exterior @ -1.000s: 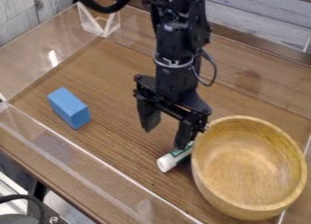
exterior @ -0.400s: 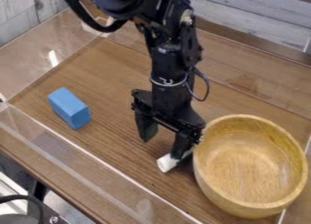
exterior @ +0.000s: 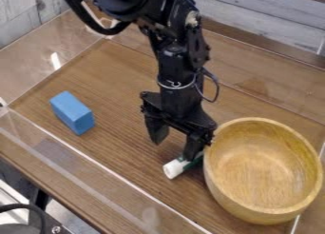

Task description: Put the green marker in the brown bowl

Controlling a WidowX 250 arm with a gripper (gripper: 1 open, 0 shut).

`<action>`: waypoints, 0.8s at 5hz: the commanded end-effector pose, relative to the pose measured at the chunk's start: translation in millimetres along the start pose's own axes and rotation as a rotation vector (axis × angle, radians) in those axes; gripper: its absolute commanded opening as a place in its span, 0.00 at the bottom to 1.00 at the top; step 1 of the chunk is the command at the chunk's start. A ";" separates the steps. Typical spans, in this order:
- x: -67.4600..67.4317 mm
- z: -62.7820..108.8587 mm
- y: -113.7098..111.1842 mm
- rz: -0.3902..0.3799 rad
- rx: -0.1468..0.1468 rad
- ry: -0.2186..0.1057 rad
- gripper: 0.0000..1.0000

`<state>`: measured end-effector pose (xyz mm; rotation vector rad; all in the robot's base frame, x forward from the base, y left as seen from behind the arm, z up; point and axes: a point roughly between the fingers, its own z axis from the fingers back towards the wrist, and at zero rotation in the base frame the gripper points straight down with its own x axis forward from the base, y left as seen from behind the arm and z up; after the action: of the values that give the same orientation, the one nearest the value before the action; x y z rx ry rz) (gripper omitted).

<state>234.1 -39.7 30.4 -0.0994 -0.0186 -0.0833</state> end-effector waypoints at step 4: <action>-6.5 -11.4 -19.1 -0.059 -0.030 0.001 1.00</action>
<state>225.5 -56.8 16.6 -0.1269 -0.0061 -0.1329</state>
